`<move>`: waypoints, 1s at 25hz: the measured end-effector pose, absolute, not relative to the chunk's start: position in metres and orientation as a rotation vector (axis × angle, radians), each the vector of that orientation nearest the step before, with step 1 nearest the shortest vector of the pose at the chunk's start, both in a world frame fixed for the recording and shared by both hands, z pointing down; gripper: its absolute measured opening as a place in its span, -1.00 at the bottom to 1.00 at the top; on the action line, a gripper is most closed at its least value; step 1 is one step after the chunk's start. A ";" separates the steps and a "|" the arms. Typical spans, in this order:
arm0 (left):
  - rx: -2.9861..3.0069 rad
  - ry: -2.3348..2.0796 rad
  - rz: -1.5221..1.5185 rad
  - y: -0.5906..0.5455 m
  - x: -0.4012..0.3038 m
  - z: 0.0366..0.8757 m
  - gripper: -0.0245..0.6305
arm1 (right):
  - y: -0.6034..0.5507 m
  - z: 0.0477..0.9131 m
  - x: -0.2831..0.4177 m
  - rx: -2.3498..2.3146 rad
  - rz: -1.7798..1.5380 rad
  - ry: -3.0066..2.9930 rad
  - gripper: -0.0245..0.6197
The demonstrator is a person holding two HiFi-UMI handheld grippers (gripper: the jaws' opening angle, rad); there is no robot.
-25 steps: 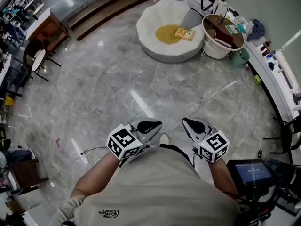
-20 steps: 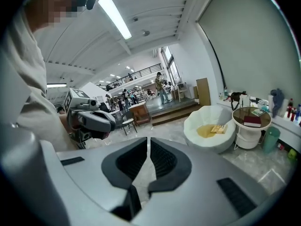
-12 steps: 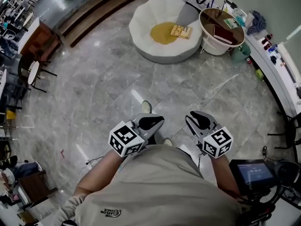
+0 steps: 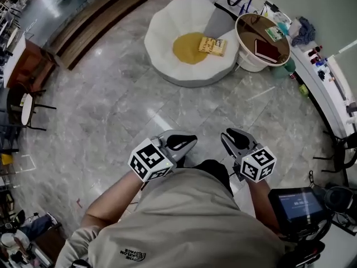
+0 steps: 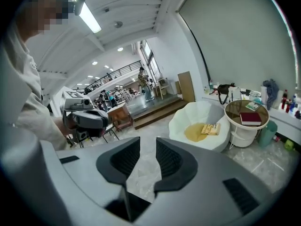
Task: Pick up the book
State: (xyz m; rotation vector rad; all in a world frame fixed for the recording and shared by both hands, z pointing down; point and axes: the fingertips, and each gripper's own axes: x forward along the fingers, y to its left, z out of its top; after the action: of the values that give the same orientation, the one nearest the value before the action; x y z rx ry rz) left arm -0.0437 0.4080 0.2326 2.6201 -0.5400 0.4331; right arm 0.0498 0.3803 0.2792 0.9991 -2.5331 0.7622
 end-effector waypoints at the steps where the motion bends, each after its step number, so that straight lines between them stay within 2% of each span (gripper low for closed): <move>1: 2.624 -0.525 0.452 0.393 -0.053 0.236 -0.90 | 0.364 0.281 0.044 1.013 0.764 -2.524 -0.57; 5: 2.601 -0.501 0.453 0.330 -0.081 0.250 -0.90 | 0.300 0.299 0.027 1.038 0.820 -2.472 -0.57; 11: 2.573 -0.528 0.408 0.293 -0.096 0.243 -0.90 | 0.241 0.313 0.027 1.060 0.856 -2.440 -0.57; 21: 2.433 -0.642 0.512 0.130 -0.081 0.283 -0.90 | 0.026 0.444 0.085 1.071 1.088 -2.336 -0.54; 25: 2.371 -0.612 0.584 0.047 -0.036 0.310 -0.90 | -0.074 0.512 0.122 1.069 1.151 -2.263 -0.52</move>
State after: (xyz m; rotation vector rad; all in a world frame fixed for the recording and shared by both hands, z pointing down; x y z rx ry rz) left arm -0.0362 0.0471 0.3097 2.3714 -0.6121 0.5844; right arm 0.1219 -0.0741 0.5123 1.0686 -2.2632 1.1514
